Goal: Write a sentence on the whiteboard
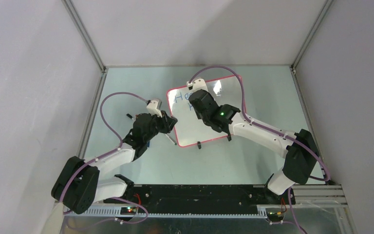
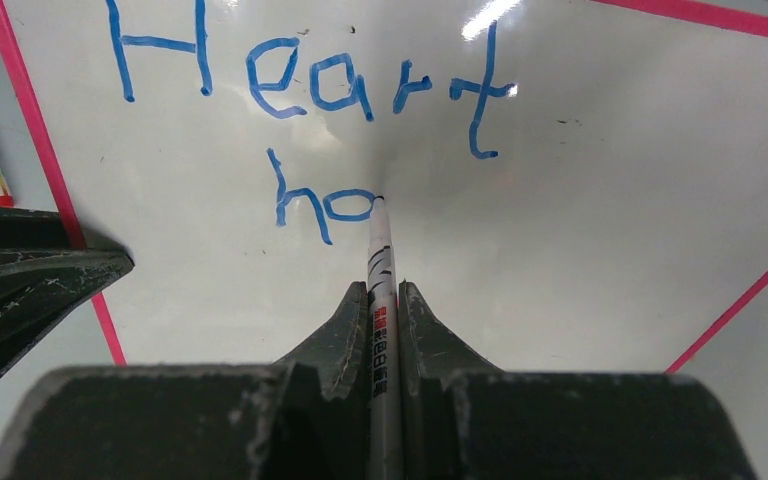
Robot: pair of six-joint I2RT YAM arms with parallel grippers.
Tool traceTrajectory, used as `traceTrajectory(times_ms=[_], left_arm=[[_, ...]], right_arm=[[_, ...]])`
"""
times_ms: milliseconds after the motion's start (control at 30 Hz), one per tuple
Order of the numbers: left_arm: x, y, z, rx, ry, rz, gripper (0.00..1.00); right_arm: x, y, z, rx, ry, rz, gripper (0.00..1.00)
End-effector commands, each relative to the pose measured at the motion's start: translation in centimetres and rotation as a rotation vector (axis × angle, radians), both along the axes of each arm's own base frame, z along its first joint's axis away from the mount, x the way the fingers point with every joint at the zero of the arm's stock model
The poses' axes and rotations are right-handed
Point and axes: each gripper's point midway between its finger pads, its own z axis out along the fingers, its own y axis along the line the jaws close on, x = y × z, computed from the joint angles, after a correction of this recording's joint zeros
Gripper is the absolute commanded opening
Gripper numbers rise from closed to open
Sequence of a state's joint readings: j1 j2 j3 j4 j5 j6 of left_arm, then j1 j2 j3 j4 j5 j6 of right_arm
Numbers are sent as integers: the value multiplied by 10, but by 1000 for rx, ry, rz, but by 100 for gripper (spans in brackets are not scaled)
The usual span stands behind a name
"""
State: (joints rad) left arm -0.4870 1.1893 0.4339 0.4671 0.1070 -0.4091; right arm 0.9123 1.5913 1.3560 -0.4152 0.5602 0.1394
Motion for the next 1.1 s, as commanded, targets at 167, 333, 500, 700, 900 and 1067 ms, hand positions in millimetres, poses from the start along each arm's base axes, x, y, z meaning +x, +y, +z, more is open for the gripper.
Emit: traceTrajectory(times_ms=[167, 333, 500, 700, 900, 1067], left_arm=[[6, -2, 17, 22, -61, -3, 27], [6, -3, 17, 21, -60, -4, 27], [6, -2, 17, 22, -60, -2, 27], [6, -2, 17, 21, -59, -3, 27], [6, -3, 17, 21, -60, -5, 27], [6, -3, 17, 21, -61, -5, 27]], right_arm=[[-3, 2, 37, 101, -47, 14, 0], [-4, -5, 49, 131, -73, 11, 0], [3, -13, 47, 123, -73, -19, 0], [9, -16, 45, 118, -77, -29, 0], [12, -11, 42, 117, -73, -19, 0], [13, -6, 40, 116, -70, -6, 0]])
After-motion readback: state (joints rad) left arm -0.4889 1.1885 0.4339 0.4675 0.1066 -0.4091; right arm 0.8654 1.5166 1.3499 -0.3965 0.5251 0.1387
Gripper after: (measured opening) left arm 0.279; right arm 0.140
